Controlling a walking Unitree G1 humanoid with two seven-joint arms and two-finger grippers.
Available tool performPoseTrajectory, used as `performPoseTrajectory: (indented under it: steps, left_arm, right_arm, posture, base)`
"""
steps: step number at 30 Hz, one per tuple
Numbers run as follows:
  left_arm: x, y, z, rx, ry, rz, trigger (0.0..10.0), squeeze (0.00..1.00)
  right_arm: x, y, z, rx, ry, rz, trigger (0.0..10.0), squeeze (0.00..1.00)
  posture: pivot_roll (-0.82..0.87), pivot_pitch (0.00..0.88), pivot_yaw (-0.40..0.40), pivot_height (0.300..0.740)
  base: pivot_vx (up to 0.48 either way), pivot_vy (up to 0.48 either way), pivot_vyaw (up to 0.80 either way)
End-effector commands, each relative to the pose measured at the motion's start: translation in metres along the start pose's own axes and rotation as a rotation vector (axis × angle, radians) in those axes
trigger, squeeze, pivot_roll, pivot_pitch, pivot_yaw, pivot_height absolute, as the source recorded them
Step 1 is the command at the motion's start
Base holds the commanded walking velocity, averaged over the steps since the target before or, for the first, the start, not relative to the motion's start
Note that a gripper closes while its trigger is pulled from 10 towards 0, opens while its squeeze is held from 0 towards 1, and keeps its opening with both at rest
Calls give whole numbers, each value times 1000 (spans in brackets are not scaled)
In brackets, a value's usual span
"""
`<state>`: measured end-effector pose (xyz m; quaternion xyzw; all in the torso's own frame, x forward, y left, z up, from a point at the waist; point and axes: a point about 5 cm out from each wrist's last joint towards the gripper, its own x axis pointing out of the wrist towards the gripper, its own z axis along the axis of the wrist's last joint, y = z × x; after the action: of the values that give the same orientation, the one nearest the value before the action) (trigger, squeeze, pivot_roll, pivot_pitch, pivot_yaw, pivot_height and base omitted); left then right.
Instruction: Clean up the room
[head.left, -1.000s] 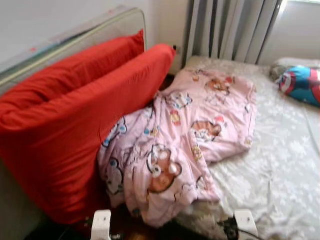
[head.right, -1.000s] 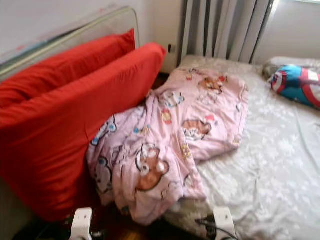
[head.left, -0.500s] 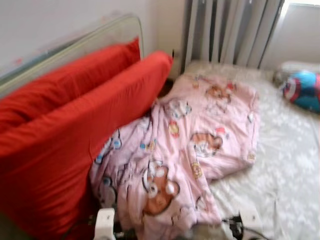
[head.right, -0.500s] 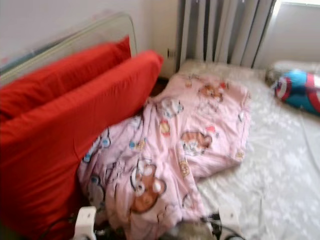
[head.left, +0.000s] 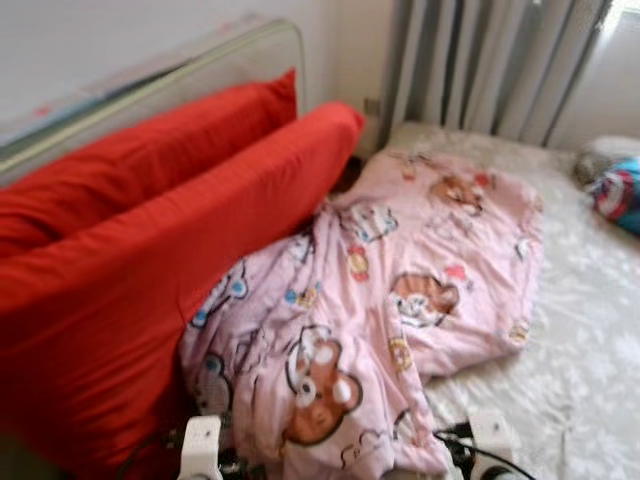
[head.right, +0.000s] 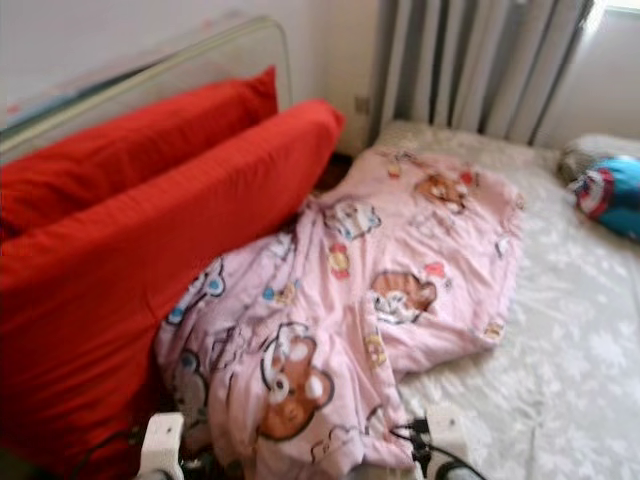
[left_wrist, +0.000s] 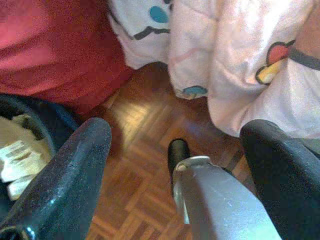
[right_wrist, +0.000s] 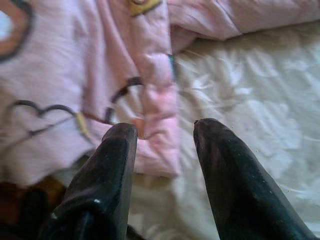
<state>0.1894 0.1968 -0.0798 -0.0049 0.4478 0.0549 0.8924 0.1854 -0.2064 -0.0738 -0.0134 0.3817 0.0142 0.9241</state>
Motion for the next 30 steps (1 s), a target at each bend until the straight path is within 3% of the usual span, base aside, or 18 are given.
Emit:
performPoseTrajectory:
  steps: [1, 8, 11, 12, 13, 15, 17, 18, 19, 24, 30]
  left_arm:
    - [0, -1, 2, -13, -16, -4, 10000, 0]
    - [-1, 1, 5, -30, -82, 13, 10000, 0]
    - [-2, 0, 9, -73, -148, 7, 10000, 0]
    - [-1, -2, 33, -59, -251, -3, 10000, 0]
    - [-1, -2, 33, -59, -251, -3, 10000, 0]
    - [-3, -7, 74, -54, -425, -6, 10000, 0]
    - [-5, -6, 100, -27, -501, 30, 10000, 0]
    - [-12, -3, 126, -17, -622, 38, 10000, 0]
    - [-15, -2, 131, -17, -661, 35, 10000, 0]
    - [-20, -3, 132, -24, -723, 19, 10000, 0]
    - [-27, 6, 112, -76, -769, 23, 10000, 0]
  right_arm:
    - [-2, -5, -1, 21, -20, -14, 10000, 0]
    - [-4, -3, 7, 38, -131, 23, 10000, 0]
    - [-5, -2, 8, 46, -164, 35, 10000, 0]
    - [-6, -2, 8, 46, -174, 43, 10000, 0]
    - [-6, -2, 8, 46, -174, 43, 10000, 0]
    - [-6, -2, 8, 45, -183, 52, 10000, 0]
    - [-7, -2, 8, 44, -189, 59, 10000, 0]
    - [-8, -3, 8, 49, -198, 65, 10000, 0]
    - [-8, -3, 8, 51, -201, 68, 10000, 0]
    - [-9, -4, 8, 52, -212, 75, 10000, 0]
    - [-12, -6, 12, 5, -261, 90, 10000, 0]
  posture:
    - [-114, 0, 15, 740]
    - [-115, 0, 8, 740]
    - [-109, 0, 2, 740]
    - [-107, 5, -1, 740]
    - [-107, 5, -1, 740]
    - [-108, 13, -4, 740]
    - [-111, 19, -7, 740]
    - [-106, 32, -14, 740]
    - [-105, 35, -15, 740]
    - [-95, 46, -21, 740]
    - [-80, 61, -39, 740]
  base:
    - [0, 0, 0]
    - [0, 0, 0]
    - [0, 0, 0]
    - [0, 0, 0]
    - [0, 0, 0]
    - [0, 0, 0]
    - [0, 0, 0]
    - [0, 0, 0]
    - [0, 0, 0]
    - [0, 0, 0]
    - [0, 0, 0]
